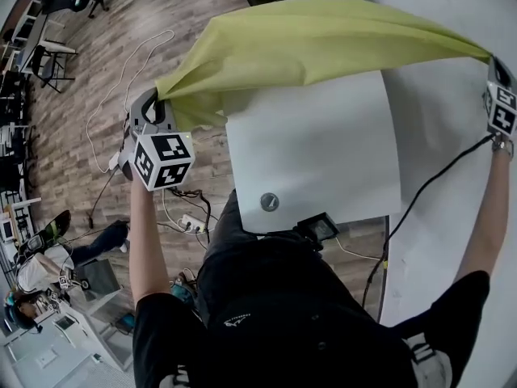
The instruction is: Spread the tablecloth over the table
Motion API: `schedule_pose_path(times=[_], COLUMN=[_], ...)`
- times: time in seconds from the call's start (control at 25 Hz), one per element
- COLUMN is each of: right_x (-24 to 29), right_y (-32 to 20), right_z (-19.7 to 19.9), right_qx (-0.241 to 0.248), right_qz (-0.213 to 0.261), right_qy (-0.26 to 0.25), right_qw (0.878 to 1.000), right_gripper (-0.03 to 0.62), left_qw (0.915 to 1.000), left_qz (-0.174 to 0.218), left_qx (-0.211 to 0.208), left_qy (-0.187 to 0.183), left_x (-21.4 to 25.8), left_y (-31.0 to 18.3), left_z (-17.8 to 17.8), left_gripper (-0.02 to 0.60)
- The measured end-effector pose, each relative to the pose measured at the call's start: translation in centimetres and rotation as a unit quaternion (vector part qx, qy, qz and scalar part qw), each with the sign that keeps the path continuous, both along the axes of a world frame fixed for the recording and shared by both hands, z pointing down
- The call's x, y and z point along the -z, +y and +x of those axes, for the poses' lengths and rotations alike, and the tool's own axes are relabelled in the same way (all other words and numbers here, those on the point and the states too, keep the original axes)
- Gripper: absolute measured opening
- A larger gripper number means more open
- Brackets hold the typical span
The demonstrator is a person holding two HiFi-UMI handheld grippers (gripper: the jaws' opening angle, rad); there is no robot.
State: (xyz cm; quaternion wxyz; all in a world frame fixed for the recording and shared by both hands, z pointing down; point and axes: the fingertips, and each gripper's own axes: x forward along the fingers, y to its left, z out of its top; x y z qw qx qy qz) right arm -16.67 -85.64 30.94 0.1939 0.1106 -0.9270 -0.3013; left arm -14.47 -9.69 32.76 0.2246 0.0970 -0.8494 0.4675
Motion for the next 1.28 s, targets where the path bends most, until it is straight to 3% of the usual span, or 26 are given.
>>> schedule_pose_path(times=[0.24,0.48,0.88,1.08,1.28], right_x=[-1.7,-5.0,-6.7,-7.2,-11.2], right_y=[2.4,3.8,8.4,8.3,8.4], right_z=[2.3,5.6,10.1,13.4,17.3], right_qx=[0.048,0.089,0.135,0.136,0.139], right_qz=[-0.020,-0.017,0.070,0.083,0.097], right_qy=[0.003,0.058,0.106,0.116,0.162], right_qw=[0.999,0.994,0.983,0.980,0.972], right_gripper=[0.009,0.009,0.009,0.009,0.009], left_qw=[0.9996,0.9981,0.9911,0.9887,0.9866], left_qz=[0.016,-0.012,-0.076,-0.107,-0.114], left_qx=[-0.015,-0.033,-0.090,-0.092,-0.091], left_qy=[0.018,0.050,0.062,0.050,0.071], left_x=[-1.2,-3.4,-6.6,-7.7,-10.9], left_y=[-0.8,-0.5,-1.8,-0.5,1.4], left_z=[1.8,3.6,7.9,10.6,13.6], left_gripper=[0.008,0.008,0.008,0.008,0.008])
